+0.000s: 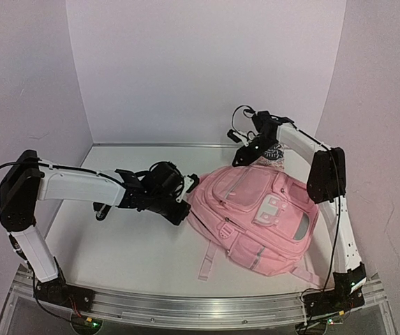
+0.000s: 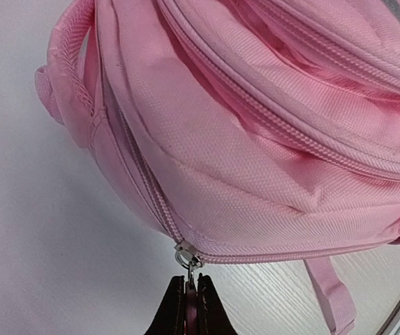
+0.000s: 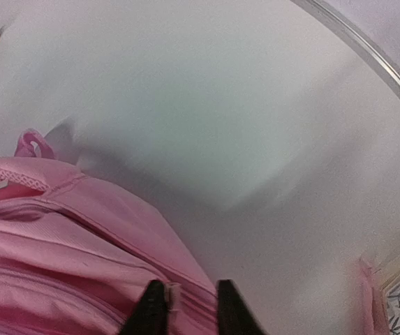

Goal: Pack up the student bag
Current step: Zip the student bag at the center of the board.

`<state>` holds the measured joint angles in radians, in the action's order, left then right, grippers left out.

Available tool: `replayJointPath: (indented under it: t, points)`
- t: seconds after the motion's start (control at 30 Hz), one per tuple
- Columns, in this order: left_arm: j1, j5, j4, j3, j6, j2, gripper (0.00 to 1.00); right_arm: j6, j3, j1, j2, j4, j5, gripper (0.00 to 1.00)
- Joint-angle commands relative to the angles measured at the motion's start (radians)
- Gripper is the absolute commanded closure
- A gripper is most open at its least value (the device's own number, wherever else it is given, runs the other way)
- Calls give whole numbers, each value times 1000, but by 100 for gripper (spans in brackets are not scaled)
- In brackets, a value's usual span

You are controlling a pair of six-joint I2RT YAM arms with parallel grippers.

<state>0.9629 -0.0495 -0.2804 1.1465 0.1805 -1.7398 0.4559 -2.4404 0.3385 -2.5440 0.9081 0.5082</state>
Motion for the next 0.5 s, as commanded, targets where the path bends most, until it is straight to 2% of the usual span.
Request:
replayJointPath:
  t: [0.0, 0.03, 0.13, 0.23, 0.47]
  points:
    - [19, 39, -93, 68, -42, -7, 100, 150, 56, -49, 162, 53, 78, 30]
    - [19, 44, -93, 74, -48, -15, 100, 165, 66, -29, 181, 59, 103, 23]
    - [19, 46, -91, 83, -58, -23, 100, 199, 82, 24, 221, 67, 180, 15]
    - [19, 46, -86, 74, -63, -14, 100, 266, 91, 65, 230, 77, 242, 14]
    - [19, 34, -85, 49, -60, 13, 100, 389, 85, 165, 169, 93, 239, 15]
